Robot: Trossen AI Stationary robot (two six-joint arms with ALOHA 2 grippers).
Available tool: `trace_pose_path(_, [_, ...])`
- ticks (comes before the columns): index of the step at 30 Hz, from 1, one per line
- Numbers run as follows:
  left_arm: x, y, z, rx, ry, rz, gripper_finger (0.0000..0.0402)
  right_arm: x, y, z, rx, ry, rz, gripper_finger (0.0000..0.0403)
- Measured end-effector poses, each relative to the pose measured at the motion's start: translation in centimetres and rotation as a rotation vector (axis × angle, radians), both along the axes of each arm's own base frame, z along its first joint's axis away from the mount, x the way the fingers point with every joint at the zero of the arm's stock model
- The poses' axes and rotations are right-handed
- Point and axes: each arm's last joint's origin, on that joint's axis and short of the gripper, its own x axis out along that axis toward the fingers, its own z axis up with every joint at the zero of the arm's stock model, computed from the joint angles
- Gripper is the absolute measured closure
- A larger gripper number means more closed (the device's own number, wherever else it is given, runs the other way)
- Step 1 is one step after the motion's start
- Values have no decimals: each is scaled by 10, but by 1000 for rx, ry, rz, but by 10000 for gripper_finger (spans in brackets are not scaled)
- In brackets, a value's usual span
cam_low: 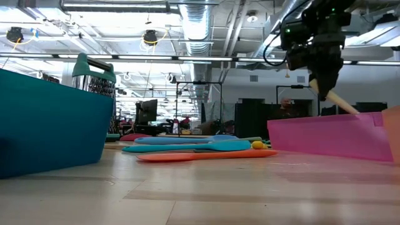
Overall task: Pick & Place Kitchen Items
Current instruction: Put the yellow table knife into the red bin
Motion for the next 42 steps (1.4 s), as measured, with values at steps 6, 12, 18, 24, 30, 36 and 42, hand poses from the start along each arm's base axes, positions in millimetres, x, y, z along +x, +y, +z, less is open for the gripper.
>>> trace_pose_path(6, [5, 2, -3, -8, 26, 1, 261, 2, -1, -6, -10, -24, -6, 366])
trace_pose_path(12, [6, 2, -6, -19, 51, 7, 261, 4, -2, -15, -25, -59, -20, 366])
trace_pose_path(18, [7, 3, -7, -23, 62, 8, 261, 6, -4, -14, -57, -64, -23, 352])
trace_pose_path(24, [7, 3, -8, -25, 67, 8, 261, 10, -7, -13, -97, -103, -49, 358])
trace_pose_path(30, [7, 3, -8, -25, 68, 7, 261, 13, -9, -15, -122, -131, -74, 344])
trace_pose_path(36, [7, 3, -8, -27, 74, 7, 261, 10, -8, -35, -125, -125, -108, 353])
trace_pose_path(42, [7, 3, -8, -2, 79, 13, 261, 11, -11, -39, -180, -133, -155, 346])
